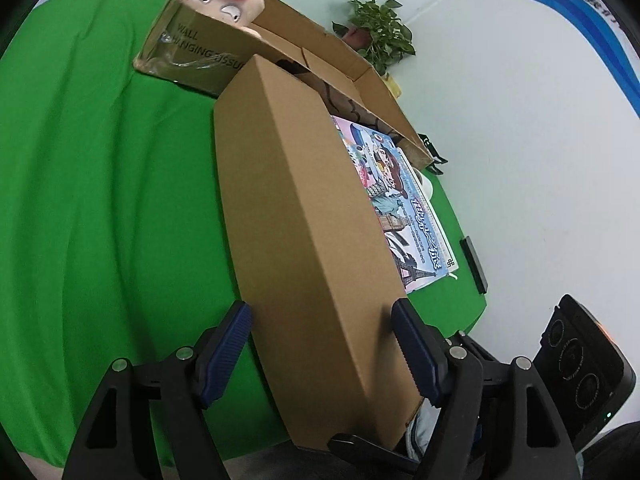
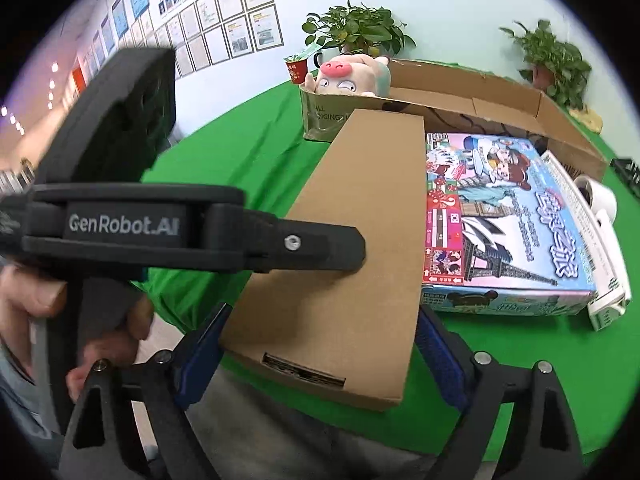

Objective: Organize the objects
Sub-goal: 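Grasp the long flat cardboard box with the left gripper, then lift the long cardboard box with the left gripper over the open box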

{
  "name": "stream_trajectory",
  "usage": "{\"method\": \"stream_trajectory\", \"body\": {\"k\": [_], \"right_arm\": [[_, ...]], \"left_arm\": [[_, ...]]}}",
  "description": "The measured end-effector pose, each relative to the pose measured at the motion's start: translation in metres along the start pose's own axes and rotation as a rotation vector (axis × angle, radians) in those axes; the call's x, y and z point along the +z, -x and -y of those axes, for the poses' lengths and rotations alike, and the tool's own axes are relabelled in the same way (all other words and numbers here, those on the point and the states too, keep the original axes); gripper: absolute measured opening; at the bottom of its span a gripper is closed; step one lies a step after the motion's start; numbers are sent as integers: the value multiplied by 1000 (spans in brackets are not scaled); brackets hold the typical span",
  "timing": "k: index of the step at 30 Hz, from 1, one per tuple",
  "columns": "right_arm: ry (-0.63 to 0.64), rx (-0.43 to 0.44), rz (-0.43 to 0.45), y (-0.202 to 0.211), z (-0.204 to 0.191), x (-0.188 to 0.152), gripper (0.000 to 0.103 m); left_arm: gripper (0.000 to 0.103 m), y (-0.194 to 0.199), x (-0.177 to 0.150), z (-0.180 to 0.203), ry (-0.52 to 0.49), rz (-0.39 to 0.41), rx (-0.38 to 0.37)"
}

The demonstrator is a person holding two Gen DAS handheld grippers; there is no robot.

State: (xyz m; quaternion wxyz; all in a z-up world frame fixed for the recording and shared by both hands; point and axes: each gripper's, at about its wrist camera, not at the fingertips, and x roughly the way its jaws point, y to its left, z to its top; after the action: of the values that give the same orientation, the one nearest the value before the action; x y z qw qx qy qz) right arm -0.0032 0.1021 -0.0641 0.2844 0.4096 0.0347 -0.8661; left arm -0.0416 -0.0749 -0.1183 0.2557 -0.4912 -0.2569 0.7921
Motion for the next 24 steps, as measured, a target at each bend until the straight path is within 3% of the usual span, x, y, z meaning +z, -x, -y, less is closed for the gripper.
{"method": "stream_trajectory", "body": {"k": [6,11,17,24], "right_arm": [[-105,129,-6,3,16,2,89],[-143,218,-17,5,17,1,89],[-140,230,8,12,17,3,89],[-86,216,133,43,11,21,89]], "left_arm": [[76,-3,2,-3,30,-12,-29],[77,-7,2,3,20,-32,-1],[76,-4,10,13,15,-2,9],[75,29,23,49,-77,99,-4]]}}
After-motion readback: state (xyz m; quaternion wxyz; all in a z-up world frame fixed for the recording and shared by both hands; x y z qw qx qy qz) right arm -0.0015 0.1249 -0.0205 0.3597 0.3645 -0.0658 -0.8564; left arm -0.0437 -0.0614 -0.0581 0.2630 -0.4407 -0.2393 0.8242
